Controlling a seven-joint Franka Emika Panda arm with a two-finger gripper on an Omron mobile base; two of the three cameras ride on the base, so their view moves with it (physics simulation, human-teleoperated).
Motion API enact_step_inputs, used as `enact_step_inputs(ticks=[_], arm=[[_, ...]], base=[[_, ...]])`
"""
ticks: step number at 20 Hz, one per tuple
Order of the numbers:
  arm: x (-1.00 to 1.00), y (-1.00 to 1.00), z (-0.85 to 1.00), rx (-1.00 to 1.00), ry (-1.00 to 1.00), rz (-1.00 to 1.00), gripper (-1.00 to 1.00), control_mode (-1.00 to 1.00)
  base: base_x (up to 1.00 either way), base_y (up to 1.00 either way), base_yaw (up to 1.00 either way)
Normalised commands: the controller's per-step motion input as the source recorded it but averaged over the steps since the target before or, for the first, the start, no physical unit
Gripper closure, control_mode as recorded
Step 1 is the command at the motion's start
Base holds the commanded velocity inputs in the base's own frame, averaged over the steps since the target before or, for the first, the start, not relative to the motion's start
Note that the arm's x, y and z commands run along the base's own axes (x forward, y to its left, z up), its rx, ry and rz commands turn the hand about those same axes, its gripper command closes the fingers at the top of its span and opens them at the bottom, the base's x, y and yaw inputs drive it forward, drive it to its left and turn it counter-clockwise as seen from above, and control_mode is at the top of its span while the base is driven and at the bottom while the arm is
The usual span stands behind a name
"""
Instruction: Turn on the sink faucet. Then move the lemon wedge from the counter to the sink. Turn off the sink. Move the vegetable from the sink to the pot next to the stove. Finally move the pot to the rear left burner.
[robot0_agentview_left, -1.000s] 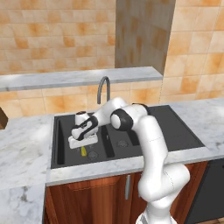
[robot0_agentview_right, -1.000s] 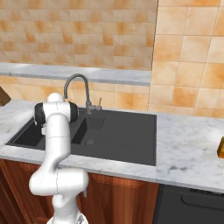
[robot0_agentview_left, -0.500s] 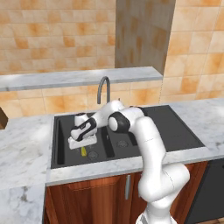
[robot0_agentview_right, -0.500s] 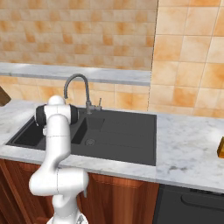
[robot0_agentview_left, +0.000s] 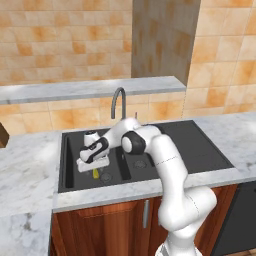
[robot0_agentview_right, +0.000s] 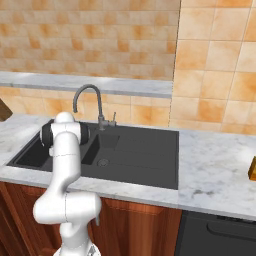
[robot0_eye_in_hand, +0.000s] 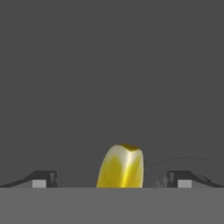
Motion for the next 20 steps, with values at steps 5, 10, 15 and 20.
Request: enact_step_inputs(ticks=[5, 10, 15, 20], arm=[[0.0, 0.0, -0.15, 0.0, 0.0, 0.0, -1.0, -1.0], [0.0, 0.0, -0.15, 0.0, 0.0, 0.0, -1.0, -1.0], [0.0, 0.0, -0.19, 0.0, 0.0, 0.0, -1.0, -1.0], [-0.18, 0.0, -0.05, 0.0, -0.06, 0.0, -1.0, -1.0]], base=[[0.0, 0.0, 0.0], [0.0, 0.0, 0.0], [0.0, 0.0, 0.0], [0.0, 0.0, 0.0]])
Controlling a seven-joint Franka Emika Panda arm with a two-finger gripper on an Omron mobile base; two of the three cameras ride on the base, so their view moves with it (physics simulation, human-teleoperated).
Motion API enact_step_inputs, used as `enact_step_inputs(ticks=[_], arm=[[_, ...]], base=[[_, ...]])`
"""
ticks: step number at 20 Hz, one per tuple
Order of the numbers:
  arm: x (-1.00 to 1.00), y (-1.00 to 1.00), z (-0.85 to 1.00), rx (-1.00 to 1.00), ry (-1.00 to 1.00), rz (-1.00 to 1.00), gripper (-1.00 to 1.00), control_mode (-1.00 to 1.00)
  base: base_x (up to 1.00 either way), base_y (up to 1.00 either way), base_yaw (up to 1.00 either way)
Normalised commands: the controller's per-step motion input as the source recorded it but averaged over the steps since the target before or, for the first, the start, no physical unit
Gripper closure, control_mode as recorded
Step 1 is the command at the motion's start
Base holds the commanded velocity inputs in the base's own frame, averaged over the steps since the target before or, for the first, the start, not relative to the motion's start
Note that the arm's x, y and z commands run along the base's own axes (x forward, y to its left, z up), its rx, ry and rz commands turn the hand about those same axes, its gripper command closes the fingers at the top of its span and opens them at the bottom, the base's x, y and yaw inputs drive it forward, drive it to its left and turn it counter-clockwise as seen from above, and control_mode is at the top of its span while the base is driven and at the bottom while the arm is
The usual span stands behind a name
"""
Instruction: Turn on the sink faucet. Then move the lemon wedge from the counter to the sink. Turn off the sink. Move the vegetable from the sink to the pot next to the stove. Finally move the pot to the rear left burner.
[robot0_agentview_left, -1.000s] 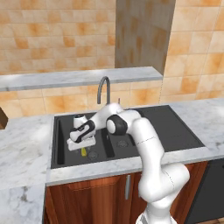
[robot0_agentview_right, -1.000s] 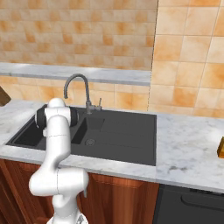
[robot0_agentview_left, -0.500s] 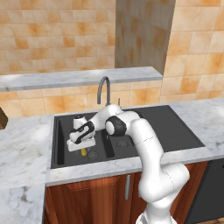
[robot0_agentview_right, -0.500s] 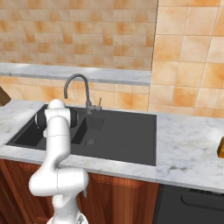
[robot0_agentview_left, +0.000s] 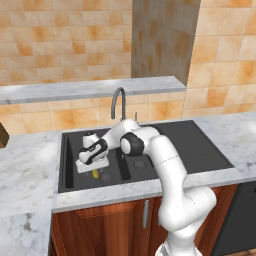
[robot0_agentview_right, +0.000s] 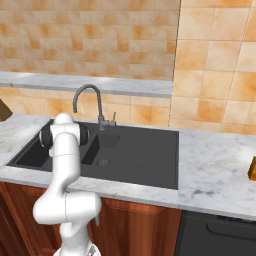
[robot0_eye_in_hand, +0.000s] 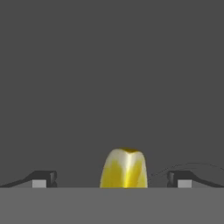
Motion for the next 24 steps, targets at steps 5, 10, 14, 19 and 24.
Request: enact_step_inputs(ticks=[5, 10, 14, 19, 24], arm=[[-0.39, 0.0, -0.01, 0.0, -0.11, -0.01, -1.0, -1.0], [-0.34, 0.0, -0.06, 0.0, -0.12, -0.02, -1.0, -1.0], [-0.1, 0.0, -0.13, 0.0, -0.09, -0.02, -1.0, -1.0], [0.1, -0.03, -0.09, 0.0, -0.03, 0.0, -1.0, -1.0], [0.29, 0.0, 0.0, 0.0, 0.0, 0.0, -1.0, -1.0]], base=[[0.0, 0.0, 0.0], [0.0, 0.0, 0.0], [0.0, 0.0, 0.0], [0.0, 0.0, 0.0], [0.0, 0.0, 0.0]])
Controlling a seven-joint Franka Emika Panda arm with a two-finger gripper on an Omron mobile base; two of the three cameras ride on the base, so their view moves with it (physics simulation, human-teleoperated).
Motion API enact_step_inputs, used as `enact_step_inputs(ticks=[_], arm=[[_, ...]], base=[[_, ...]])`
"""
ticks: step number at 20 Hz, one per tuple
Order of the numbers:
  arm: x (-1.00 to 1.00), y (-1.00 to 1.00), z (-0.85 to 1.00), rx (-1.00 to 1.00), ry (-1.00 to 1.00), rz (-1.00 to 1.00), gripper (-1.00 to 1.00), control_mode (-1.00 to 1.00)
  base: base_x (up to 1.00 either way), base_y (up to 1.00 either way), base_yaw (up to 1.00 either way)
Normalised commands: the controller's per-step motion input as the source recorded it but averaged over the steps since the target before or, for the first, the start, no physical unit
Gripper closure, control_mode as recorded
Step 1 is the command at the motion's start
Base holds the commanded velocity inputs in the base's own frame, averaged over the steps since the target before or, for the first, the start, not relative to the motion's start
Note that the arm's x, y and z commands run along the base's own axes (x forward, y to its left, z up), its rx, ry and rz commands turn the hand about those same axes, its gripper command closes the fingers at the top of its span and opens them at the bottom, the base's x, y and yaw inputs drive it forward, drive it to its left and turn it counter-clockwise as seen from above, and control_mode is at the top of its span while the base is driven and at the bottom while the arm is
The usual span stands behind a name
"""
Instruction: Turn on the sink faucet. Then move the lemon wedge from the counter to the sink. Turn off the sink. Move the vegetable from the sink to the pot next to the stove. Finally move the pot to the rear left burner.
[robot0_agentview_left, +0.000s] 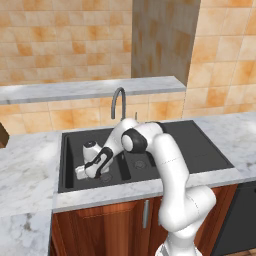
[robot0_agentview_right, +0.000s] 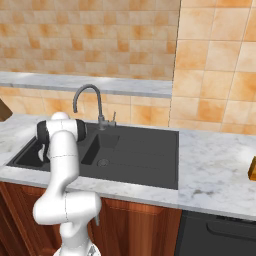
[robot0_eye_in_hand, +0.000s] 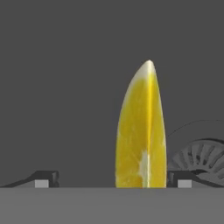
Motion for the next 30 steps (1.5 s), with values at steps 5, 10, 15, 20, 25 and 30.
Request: enact_step_inputs(ticks=[5, 10, 15, 20, 25, 30], arm=[[0.15, 0.0, -0.04, 0.0, -0.02, 0.0, 1.0, -1.0], [0.05, 0.0, -0.2, 0.0, 0.0, 0.0, 1.0, -1.0], [0.05, 0.0, -0.01, 0.01, 0.0, 0.0, 1.0, -1.0], [0.0, -0.14, 0.09, 0.05, -0.05, 0.0, 1.0, -1.0], [-0.06, -0.1, 0.39, 0.0, -0.11, 0.0, 1.0, -1.0], [-0.27, -0.05, 0.63, 0.0, -0.15, -0.02, 1.0, -1.0]], base=[[0.0, 0.0, 0.0], [0.0, 0.0, 0.0], [0.0, 0.0, 0.0], [0.0, 0.0, 0.0], [0.0, 0.0, 0.0], [0.0, 0.0, 0.0]])
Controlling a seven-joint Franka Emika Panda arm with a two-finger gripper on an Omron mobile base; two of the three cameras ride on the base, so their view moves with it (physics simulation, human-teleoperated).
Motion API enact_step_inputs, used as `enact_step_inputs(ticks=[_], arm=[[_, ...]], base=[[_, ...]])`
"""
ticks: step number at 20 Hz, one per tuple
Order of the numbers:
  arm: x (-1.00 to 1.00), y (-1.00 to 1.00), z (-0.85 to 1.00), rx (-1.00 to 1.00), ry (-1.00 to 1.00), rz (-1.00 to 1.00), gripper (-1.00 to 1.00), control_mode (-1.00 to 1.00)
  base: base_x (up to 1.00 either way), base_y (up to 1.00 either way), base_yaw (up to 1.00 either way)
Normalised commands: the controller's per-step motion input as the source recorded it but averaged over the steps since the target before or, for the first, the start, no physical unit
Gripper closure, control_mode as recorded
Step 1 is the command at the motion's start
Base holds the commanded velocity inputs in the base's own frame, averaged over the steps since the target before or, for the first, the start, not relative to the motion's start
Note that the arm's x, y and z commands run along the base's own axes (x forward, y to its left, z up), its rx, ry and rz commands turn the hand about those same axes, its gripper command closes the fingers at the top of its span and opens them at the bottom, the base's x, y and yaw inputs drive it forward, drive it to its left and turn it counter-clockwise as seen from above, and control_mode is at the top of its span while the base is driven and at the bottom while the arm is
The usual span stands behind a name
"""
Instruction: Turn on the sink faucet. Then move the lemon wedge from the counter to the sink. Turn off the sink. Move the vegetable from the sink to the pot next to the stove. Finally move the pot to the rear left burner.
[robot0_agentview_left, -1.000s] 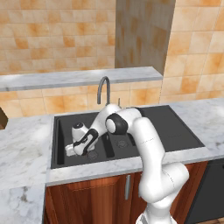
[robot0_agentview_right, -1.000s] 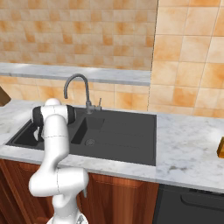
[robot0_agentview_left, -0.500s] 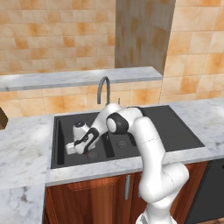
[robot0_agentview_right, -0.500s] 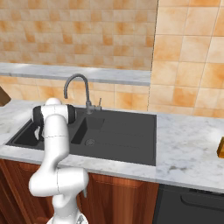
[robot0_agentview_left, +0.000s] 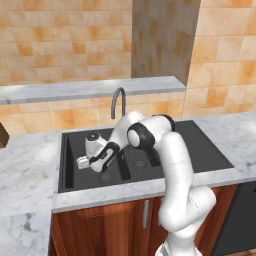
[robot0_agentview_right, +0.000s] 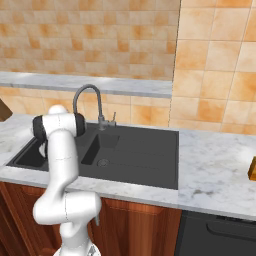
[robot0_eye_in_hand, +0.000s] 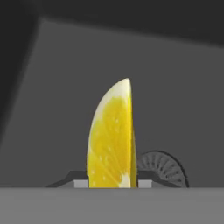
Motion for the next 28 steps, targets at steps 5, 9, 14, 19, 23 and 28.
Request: enact_step_inputs(ticks=[5, 9, 14, 19, 23, 28], arm=[[-0.35, -0.02, 0.74, 0.0, -0.12, -0.04, 1.0, -1.0], [-0.32, -0.12, 0.9, 0.03, -0.06, -0.05, 1.0, -1.0], [-0.32, -0.21, 0.9, 0.04, -0.03, -0.05, 1.0, -1.0], [-0.36, -0.27, 0.9, 0.03, -0.01, -0.07, 1.0, -1.0], [-0.39, -0.29, 0.94, 0.04, 0.0, -0.06, 1.0, -1.0], [-0.39, -0.25, 0.9, 0.04, 0.0, -0.05, 1.0, -1.0]], base=[[0.0, 0.0, 0.0], [0.0, 0.0, 0.0], [0.0, 0.0, 0.0], [0.0, 0.0, 0.0], [0.0, 0.0, 0.0], [0.0, 0.0, 0.0]])
